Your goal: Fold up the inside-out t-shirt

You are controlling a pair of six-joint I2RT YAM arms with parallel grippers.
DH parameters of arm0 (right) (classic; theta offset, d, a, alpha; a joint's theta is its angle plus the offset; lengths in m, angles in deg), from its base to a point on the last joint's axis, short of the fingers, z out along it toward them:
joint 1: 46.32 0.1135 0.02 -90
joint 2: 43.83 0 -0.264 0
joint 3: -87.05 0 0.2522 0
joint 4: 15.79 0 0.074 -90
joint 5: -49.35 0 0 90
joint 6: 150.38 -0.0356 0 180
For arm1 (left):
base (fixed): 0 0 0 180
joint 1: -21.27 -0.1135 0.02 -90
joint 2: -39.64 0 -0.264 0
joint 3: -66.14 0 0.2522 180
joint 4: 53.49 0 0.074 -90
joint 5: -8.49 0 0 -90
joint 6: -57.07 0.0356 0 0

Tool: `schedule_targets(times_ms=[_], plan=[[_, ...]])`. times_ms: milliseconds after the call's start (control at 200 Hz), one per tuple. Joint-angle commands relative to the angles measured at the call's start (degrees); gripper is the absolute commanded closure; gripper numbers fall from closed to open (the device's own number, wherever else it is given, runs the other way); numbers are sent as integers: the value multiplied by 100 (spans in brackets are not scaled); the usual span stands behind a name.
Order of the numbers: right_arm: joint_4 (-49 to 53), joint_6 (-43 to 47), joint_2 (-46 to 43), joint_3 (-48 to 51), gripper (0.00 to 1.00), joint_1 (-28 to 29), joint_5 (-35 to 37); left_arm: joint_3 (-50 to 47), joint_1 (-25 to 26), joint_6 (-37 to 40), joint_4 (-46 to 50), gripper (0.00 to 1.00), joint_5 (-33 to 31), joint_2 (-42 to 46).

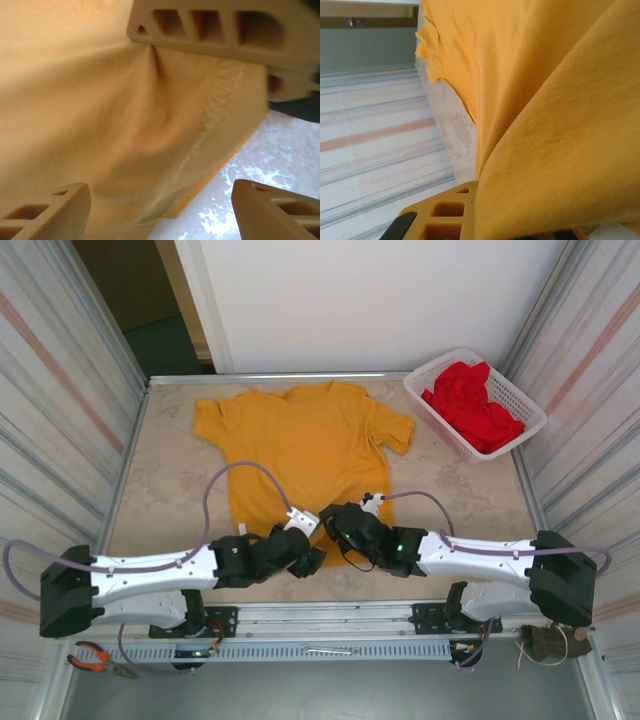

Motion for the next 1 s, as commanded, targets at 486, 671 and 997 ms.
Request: schedule_targets(times_ms=[486,671,997], plan=[[474,369,-1157,434,56,357,391,1400,-1042,848,856,100,452,-168],[890,253,-1572,751,62,1561,1679,2229,-1199,972,1883,100,920,-342],[-1030,1393,-223,861,100,1870,2092,2600,-1206,1121,2211,100,1262,-296]])
